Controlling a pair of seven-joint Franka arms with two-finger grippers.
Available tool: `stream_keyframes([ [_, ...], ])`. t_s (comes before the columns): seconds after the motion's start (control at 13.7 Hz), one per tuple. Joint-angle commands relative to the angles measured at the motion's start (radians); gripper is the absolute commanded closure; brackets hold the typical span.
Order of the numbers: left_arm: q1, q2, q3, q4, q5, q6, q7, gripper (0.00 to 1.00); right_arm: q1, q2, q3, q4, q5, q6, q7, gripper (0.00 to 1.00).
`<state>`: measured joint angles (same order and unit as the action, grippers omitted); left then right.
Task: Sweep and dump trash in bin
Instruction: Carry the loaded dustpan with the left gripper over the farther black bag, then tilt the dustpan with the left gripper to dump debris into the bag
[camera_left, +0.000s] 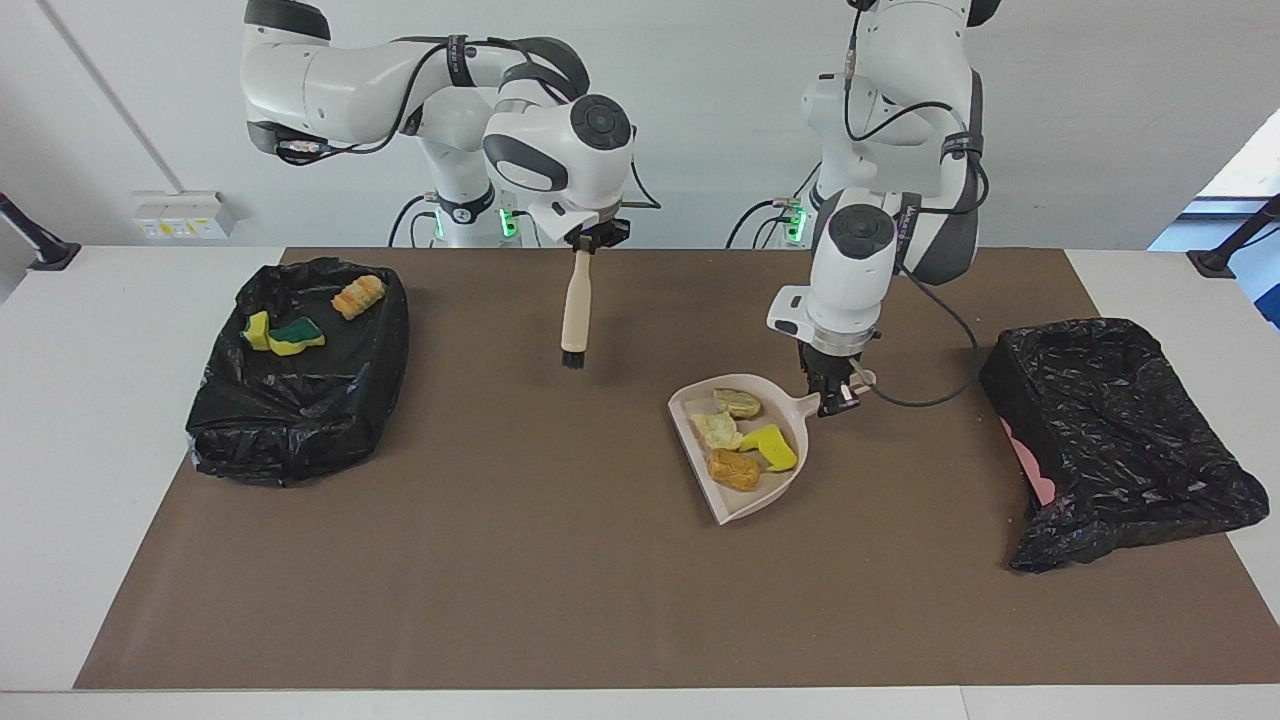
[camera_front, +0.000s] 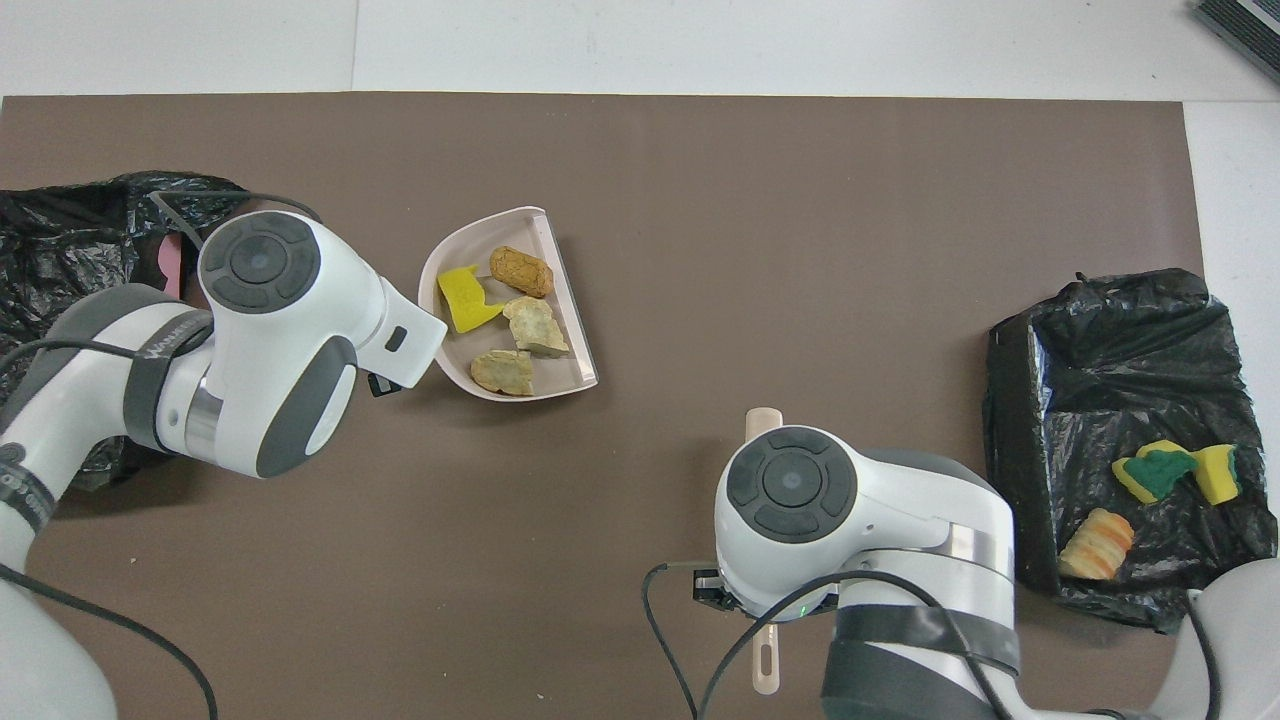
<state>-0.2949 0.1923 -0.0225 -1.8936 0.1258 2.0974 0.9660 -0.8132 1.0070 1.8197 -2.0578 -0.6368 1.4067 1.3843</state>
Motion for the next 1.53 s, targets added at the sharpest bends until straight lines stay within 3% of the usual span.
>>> stream_keyframes([
  [0.0,0.072,-0.031,-0.01,0.057,-0.029,-0.082,0.095,1.0,-0.02,0.004,0.012,-0.009,0.003,0.011,-0.002,1.0],
  [0.29,0.204,-0.091,0.003,0.064,-0.052,-0.143,0.271,1.0,-0.041,-0.025,0.001,0.004,0.003,0.018,-0.067,1.0],
  [0.44,0.29,-0.093,0.003,0.12,-0.084,-0.233,0.365,1.0,-0.032,-0.027,0.001,0.007,0.002,0.014,-0.064,1.0],
  [0.8,0.525,-0.1,0.004,0.254,-0.124,-0.373,0.496,1.0,-0.029,-0.134,-0.003,0.033,0.02,0.021,-0.115,1.0],
  [1.24,0.775,-0.085,0.004,0.317,-0.12,-0.361,0.624,1.0,-0.041,-0.257,-0.059,0.064,0.094,0.121,-0.204,1.0],
  [1.46,0.807,-0.085,0.012,0.326,-0.085,-0.321,0.674,1.0,-0.043,-0.329,-0.097,0.093,0.153,0.135,-0.264,1.0],
])
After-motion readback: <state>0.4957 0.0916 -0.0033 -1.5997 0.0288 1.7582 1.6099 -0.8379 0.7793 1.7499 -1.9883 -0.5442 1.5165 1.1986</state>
